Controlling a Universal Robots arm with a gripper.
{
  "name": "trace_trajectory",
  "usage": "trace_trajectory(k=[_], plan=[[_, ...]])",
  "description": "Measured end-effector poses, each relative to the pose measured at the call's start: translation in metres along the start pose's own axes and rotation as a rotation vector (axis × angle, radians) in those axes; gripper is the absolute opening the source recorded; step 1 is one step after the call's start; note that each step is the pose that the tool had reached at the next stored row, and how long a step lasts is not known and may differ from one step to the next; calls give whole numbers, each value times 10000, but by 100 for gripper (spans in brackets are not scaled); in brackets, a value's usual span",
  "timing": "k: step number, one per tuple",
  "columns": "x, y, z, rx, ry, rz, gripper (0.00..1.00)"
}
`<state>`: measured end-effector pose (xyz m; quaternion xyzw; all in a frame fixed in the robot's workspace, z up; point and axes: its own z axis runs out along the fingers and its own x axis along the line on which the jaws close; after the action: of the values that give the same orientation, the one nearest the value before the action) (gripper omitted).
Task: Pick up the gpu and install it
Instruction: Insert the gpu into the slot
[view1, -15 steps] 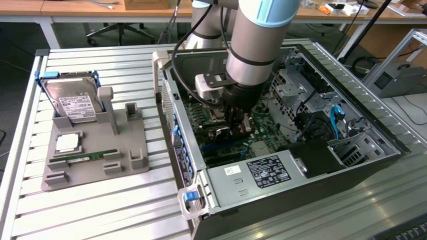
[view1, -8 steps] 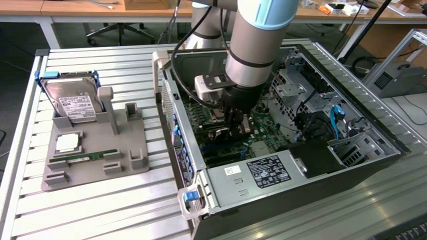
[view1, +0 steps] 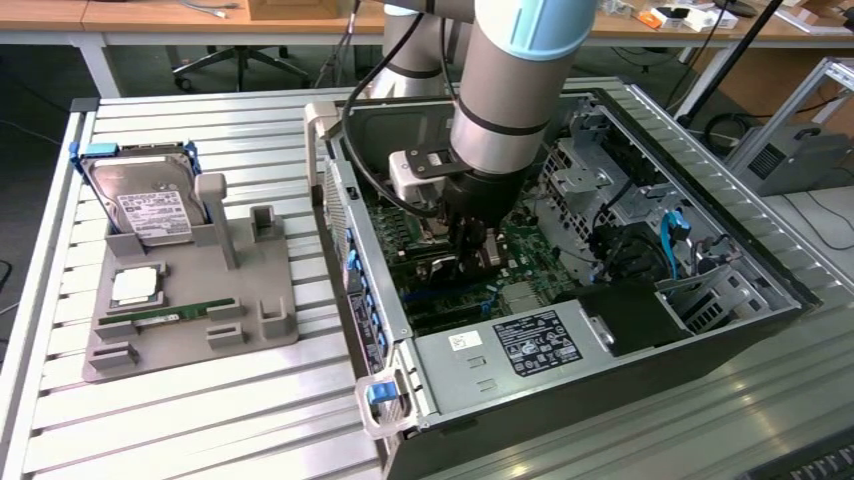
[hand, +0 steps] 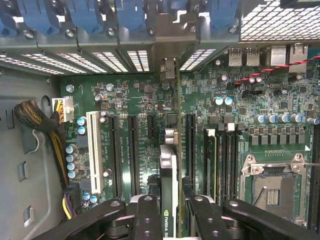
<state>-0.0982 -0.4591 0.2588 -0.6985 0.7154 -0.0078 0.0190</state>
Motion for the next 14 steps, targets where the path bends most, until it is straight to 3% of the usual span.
trace_trajectory(k=[10,11,14], plan=[[0,-1,-28,-2,-17,3,27],[0,-1,-29,-3,-48,4,27],[0,-1,-28,-1,-56,5,27]])
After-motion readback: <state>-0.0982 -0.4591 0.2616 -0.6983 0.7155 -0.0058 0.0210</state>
